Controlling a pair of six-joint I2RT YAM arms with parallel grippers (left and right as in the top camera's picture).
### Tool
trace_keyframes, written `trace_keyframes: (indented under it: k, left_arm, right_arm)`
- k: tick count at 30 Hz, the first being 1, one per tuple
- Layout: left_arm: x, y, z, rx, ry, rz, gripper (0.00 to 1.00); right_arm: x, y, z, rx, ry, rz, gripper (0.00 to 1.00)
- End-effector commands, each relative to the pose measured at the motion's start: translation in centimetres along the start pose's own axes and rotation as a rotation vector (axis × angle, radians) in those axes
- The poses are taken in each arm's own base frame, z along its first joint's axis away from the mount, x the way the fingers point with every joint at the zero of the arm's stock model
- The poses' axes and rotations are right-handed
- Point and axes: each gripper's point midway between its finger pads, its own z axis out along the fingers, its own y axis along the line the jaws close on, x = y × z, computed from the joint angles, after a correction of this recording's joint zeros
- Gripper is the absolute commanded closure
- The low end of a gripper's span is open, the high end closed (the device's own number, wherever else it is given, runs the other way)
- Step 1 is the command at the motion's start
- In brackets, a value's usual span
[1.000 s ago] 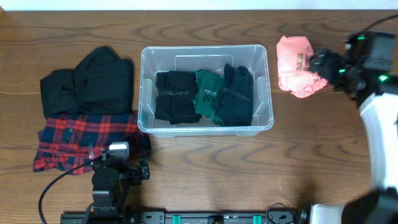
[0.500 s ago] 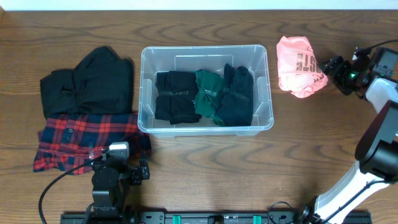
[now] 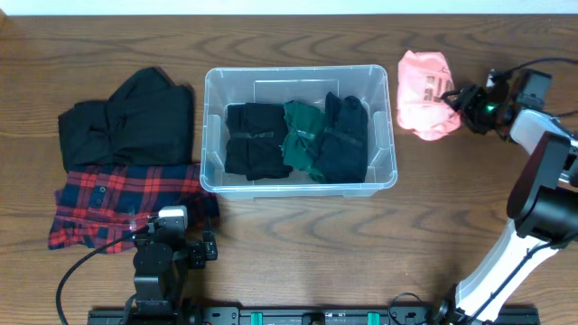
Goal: Pack container
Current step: 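Grasp the salmon-pink printed shirt with the right gripper, then carry the pink shirt into the bin and press it down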
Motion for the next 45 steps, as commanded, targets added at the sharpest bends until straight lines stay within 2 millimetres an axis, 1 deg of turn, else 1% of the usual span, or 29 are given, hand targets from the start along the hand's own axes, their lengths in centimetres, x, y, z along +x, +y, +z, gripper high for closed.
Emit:
trace_keyframes:
  k: [1, 3, 4, 5, 7, 9, 13, 14, 16, 17, 20, 22, 24, 26, 29, 33, 35, 37, 41, 45]
  left_arm:
    - [0.3, 0.2, 0.2, -0.009, 0.002, 0.004, 0.02]
    - [0.3, 0.2, 0.2, -0.009, 0.002, 0.004, 0.02]
    - [0.3, 0.2, 0.2, -0.009, 0.002, 0.004, 0.02]
    - [0.3, 0.2, 0.2, -0.009, 0.002, 0.004, 0.02]
    - [0.3, 0.2, 0.2, -0.009, 0.002, 0.004, 0.02]
    - [0.3, 0.2, 0.2, -0.009, 0.002, 0.004, 0.02]
    - [0.3, 0.2, 0.2, -0.009, 0.002, 0.004, 0.02]
    - [0.3, 0.2, 0.2, -0.009, 0.002, 0.004, 0.02]
    - [0.3, 0.2, 0.2, -0.009, 0.002, 0.004, 0.02]
    - [0.3, 0.2, 0.2, -0.009, 0.002, 0.004, 0.02]
    - [0.3, 0.2, 0.2, -0.009, 0.002, 0.004, 0.02]
    - [0.3, 0.2, 0.2, -0.009, 0.002, 0.004, 0.02]
    - [0.3, 0.2, 0.2, -0.009, 0.002, 0.004, 0.02]
    - [0.3, 0.2, 0.2, -0.009, 0.002, 0.004, 0.02]
    - [0.3, 0.2, 0.2, -0.009, 0.002, 0.004, 0.02]
    - [0.3, 0.2, 0.2, -0.009, 0.002, 0.004, 0.02]
    - [0.3, 0.2, 0.2, -0.009, 0.002, 0.004, 0.02]
    - [0.3, 0.2, 0.2, -0.009, 0.002, 0.004, 0.02]
    - [0.3, 0.2, 0.2, -0.009, 0.002, 0.004, 0.02]
    - [0.3, 0.2, 0.2, -0.009, 0.002, 0.004, 0.02]
  right_arm:
    - [3.5, -3.1, 2.1, 0.128, 0.092, 0.057, 0.65]
    - [4.0, -3.4, 1.7, 0.146, 0.115, 0.077, 0.83]
    - [4.2, -3.5, 1.3, 0.151, 0.124, 0.088, 0.88]
    - [4.3, -3.4, 0.6, 0.156, 0.129, 0.1, 0.92]
    - [4.1, -2.7, -0.9, 0.159, 0.131, 0.087, 0.95]
    - [3.6, -1.1, -3.3, 0.152, 0.119, 0.043, 0.97]
    - [2.7, 4.6, -9.7, 0.113, 0.046, -0.085, 0.99]
    - [2.6, 6.6, -11.6, 0.09, 0.016, -0.115, 0.99]
    - [2.8, 10.6, -14.7, 0.018, -0.04, -0.178, 0.99]
    - [3.2, 12.9, -16.5, -0.032, -0.067, -0.219, 0.99]
    - [5.0, 18.6, -20.4, -0.146, -0.125, -0.297, 0.99]
    - [6.6, 21.7, -21.8, -0.226, -0.123, -0.314, 0.99]
    - [8.9, 24.9, -22.5, -0.321, -0.085, -0.342, 0.99]
    - [11.0, 27.2, -22.2, -0.375, -0.034, -0.352, 0.99]
    - [14.4, 30.5, -20.3, -0.424, 0.049, -0.371, 0.99]
    - [18.6, 34.9, -16.6, -0.466, 0.124, -0.369, 0.99]
    - [20.4, 36.5, -14.5, -0.474, 0.149, -0.347, 0.99]
    - [22.3, 37.9, -12.2, -0.478, 0.173, -0.315, 0.99]
    - [25.4, 39.8, -8.1, -0.493, 0.22, -0.251, 0.99]
    - [27.6, 40.8, -4.4, -0.524, 0.248, -0.22, 0.99]
